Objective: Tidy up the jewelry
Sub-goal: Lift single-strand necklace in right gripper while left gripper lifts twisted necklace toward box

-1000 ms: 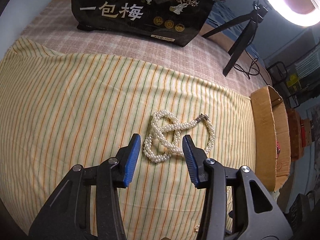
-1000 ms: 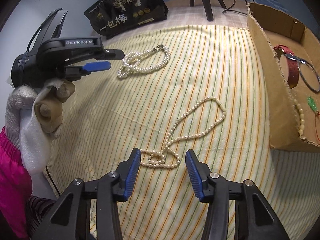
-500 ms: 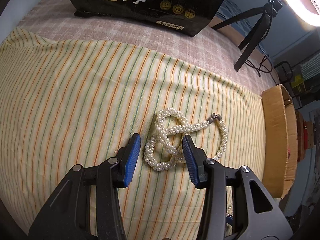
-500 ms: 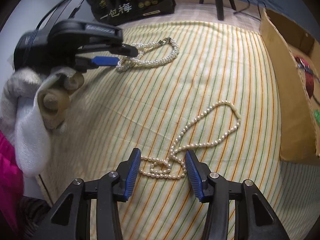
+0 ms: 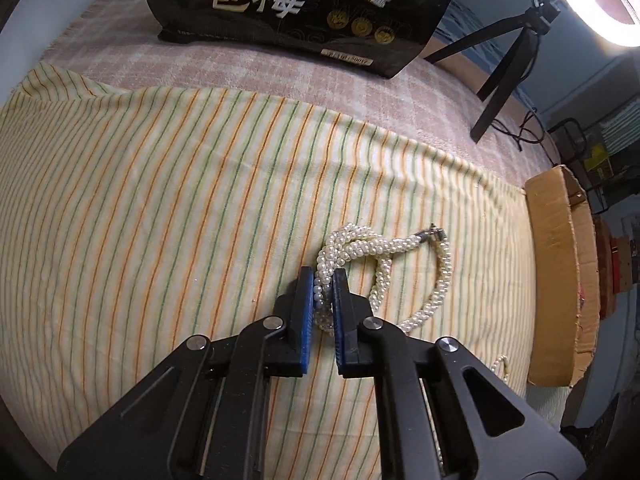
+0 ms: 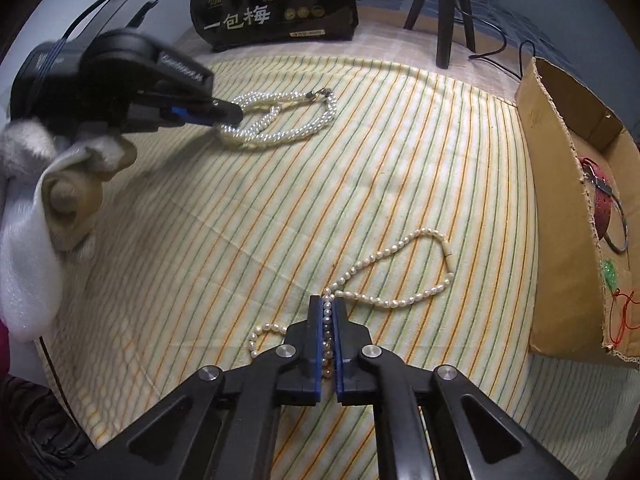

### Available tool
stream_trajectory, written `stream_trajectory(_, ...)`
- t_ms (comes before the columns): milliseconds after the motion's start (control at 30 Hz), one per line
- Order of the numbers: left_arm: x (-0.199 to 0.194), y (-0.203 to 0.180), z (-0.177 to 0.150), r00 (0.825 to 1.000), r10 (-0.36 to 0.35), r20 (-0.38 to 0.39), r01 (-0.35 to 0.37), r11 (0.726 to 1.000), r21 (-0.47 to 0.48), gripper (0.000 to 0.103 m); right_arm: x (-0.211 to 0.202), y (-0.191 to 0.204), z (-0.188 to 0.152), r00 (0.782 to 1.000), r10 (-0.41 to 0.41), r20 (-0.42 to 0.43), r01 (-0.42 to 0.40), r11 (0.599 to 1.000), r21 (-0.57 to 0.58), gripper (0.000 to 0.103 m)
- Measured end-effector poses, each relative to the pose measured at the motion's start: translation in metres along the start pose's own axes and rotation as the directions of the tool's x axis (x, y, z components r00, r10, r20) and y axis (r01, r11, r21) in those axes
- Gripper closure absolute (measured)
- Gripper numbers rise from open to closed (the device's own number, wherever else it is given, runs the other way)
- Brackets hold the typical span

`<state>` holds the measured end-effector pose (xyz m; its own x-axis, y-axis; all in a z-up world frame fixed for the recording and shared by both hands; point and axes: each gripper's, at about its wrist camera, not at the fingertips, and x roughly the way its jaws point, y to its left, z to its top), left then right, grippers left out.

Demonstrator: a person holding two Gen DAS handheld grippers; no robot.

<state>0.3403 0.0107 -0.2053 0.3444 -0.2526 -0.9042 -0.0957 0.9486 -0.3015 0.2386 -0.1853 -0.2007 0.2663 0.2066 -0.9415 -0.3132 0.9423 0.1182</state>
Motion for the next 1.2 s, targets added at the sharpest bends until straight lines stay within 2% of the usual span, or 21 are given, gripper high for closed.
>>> stream_trajectory(233, -0.031, -0.002, 0.001, 0.996, -0.072, 0.051, 0.072, 0.997, -0.005, 0.097, -0.023, -0.018, 0.005, 0.996, 0.07, 0.059, -0.075, 0.994, 0.081, 0.102)
stream_trajectory(600, -0.079, -0.014, 0.0, 0.978, -0.168, 0.122, 0.166, 0.986, 0.021, 0.097, -0.064, -0.026, 0.012, 0.982, 0.096, 0.161, -0.117, 0.985, 0.125, 0.102)
stream_trajectory(900, -0.116, -0.028, -0.006, 0.96, -0.223, 0.169, 0.215, 0.974, 0.065, 0.097, -0.116, -0.024, 0.017, 0.953, 0.104, 0.285, -0.141, 0.984, 0.111, 0.102)
stream_trajectory(1200, -0.147, -0.039, -0.005, 0.936, -0.276, 0.218, 0.26, 0.96, 0.099, 0.097, -0.165, -0.034, 0.021, 0.911, 0.101, 0.401, -0.162, 0.979, 0.123, 0.102)
